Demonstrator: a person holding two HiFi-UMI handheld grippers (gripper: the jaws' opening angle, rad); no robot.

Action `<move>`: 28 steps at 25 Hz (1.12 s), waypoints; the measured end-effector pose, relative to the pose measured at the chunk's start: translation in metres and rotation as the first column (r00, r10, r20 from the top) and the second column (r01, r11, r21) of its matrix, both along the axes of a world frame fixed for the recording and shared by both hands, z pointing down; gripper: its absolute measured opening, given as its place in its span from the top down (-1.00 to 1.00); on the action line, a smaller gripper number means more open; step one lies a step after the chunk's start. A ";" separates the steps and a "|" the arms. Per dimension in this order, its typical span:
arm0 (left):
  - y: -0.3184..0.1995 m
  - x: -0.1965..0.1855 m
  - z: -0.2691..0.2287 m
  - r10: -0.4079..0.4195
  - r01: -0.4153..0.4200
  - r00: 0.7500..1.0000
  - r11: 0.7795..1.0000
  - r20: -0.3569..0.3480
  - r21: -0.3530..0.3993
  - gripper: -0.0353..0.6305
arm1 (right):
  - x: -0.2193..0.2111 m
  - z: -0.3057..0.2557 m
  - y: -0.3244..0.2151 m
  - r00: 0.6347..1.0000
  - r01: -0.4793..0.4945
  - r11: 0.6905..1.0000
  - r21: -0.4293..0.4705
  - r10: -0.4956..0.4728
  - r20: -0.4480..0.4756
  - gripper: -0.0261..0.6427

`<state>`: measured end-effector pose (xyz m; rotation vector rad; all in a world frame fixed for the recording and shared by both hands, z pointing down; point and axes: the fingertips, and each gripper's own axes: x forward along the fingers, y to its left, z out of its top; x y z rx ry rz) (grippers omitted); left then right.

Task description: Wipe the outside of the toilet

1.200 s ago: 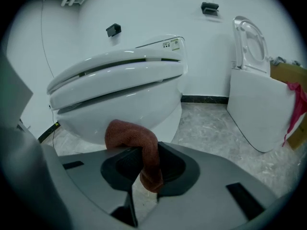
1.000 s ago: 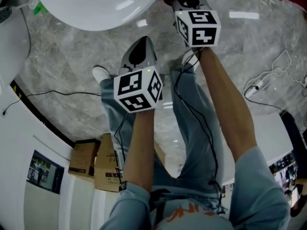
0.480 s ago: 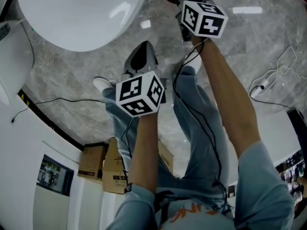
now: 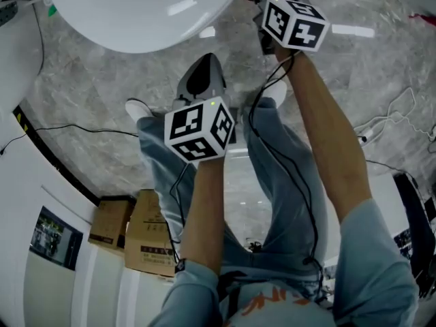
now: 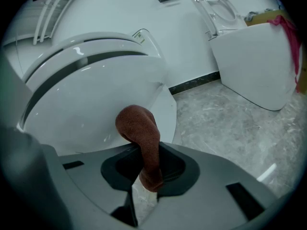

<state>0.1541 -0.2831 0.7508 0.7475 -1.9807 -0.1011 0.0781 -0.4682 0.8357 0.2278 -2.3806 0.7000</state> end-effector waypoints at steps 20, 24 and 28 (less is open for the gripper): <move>0.102 -0.010 -0.005 -0.068 0.066 0.998 0.992 0.014 0.110 0.91 | -0.018 0.000 0.117 0.994 0.110 0.990 0.085 -0.108 -0.029 0.70; 0.129 -0.024 -0.005 -0.085 0.082 0.996 0.989 0.017 0.125 0.91 | -0.020 -0.002 0.140 0.994 0.101 0.989 0.108 -0.097 -0.041 0.70; 0.154 -0.040 -0.005 -0.090 0.087 0.996 0.987 0.015 0.134 0.91 | -0.024 0.003 0.166 0.993 0.109 0.987 0.115 -0.103 -0.052 0.70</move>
